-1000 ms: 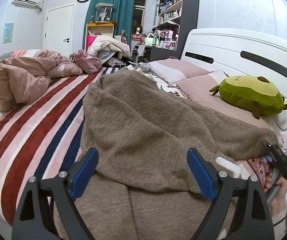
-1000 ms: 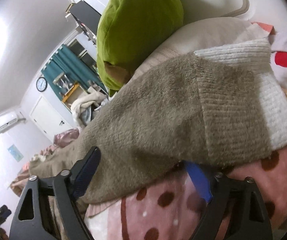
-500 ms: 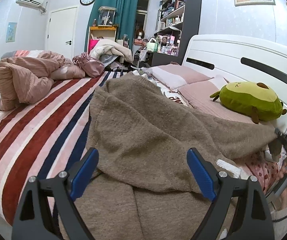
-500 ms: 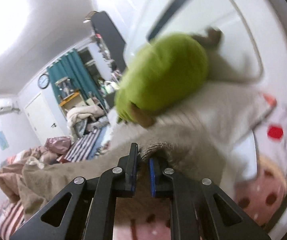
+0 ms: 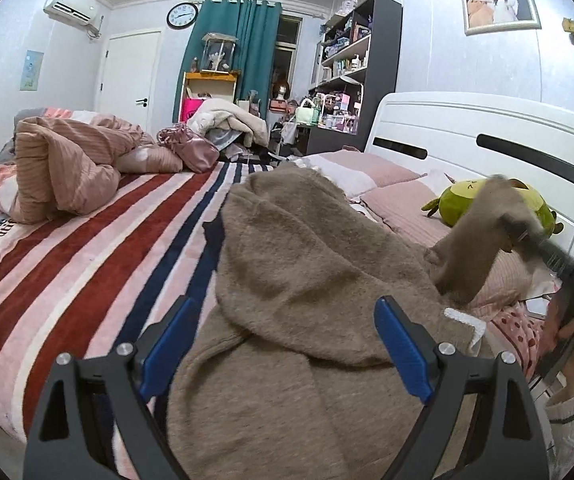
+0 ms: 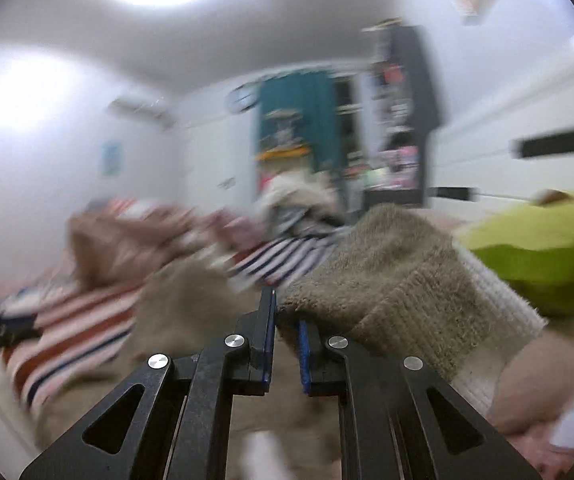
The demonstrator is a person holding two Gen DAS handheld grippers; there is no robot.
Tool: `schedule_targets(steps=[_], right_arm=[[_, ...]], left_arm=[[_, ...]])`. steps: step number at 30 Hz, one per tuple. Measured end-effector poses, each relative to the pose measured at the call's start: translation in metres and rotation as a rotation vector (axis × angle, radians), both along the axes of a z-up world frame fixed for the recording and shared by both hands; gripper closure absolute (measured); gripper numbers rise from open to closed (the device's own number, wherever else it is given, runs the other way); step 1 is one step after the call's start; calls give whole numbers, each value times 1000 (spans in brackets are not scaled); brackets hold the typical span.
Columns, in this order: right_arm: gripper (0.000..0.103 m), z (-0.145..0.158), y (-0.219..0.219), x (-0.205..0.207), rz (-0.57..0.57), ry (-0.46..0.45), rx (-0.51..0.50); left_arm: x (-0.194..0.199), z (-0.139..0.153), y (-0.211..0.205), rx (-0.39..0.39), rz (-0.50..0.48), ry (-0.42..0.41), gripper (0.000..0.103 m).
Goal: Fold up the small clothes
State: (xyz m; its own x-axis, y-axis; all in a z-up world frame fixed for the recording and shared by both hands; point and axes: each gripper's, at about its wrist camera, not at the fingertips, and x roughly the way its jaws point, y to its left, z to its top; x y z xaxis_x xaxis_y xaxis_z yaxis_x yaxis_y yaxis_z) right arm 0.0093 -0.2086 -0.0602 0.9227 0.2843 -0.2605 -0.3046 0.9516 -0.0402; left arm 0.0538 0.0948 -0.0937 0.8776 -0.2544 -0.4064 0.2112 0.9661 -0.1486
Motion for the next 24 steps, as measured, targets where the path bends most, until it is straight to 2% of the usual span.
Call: schedule_targets(steps=[3, 4, 6, 8, 11, 15, 16, 18, 21, 24], right_arm=[[98, -33, 58, 11, 94, 109, -131], [98, -52, 77, 18, 129, 179, -154], [97, -82, 96, 32, 154, 309, -155], [94, -100, 105, 42, 163, 392, -150], [79, -111, 103, 46, 192, 461, -107], [58, -92, 85, 25, 217, 444, -83], [56, -86, 79, 16, 222, 429, -71], [44, -72, 67, 4, 210, 384, -47], [36, -54, 45, -7, 163, 325, 10], [12, -49, 21, -2, 78, 269, 62]], left_arm=[[-3, -5, 13, -7, 4, 0, 13], [-4, -8, 19, -17, 8, 4, 13], [-4, -12, 27, -38, 24, 16, 13], [-3, -16, 36, -59, 41, 33, 13], [-3, -20, 44, -67, 56, 41, 12], [2, -21, 47, -60, 72, 44, 12], [2, -21, 47, -62, 71, 43, 12], [4, -21, 46, -68, 67, 42, 12], [6, -21, 41, -59, 63, 40, 12], [8, -21, 34, -55, 56, 47, 12]])
